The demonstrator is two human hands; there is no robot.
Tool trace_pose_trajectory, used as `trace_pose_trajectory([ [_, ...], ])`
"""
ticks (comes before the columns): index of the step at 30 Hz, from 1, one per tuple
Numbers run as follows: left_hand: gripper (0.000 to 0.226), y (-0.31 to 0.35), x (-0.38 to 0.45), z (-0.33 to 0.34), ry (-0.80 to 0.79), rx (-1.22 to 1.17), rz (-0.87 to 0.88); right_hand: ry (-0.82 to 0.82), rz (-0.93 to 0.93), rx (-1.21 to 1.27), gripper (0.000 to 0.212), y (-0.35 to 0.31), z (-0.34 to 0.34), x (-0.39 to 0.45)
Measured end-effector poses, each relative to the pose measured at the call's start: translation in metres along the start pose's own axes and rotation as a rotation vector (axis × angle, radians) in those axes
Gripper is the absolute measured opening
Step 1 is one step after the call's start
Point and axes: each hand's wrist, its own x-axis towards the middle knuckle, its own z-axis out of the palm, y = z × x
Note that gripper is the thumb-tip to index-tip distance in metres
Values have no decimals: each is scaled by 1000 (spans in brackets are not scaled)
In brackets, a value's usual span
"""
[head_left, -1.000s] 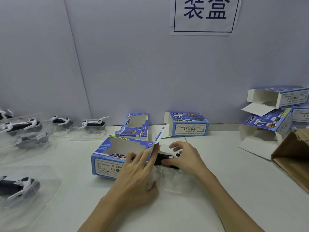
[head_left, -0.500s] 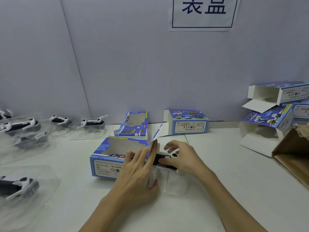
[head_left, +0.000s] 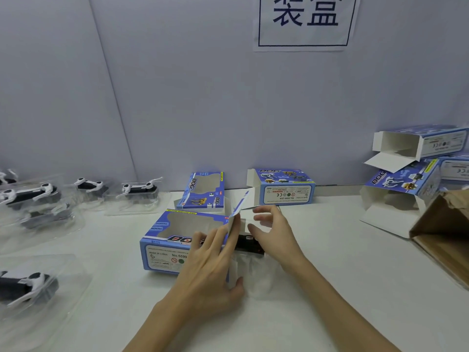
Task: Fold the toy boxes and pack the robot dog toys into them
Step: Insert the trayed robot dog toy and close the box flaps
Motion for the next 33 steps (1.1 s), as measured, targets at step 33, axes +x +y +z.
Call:
trace_pose_trajectory([
  [33, 93, 9, 11, -18, 315, -422, -221, 61, -16, 398, 15, -13, 23, -13],
])
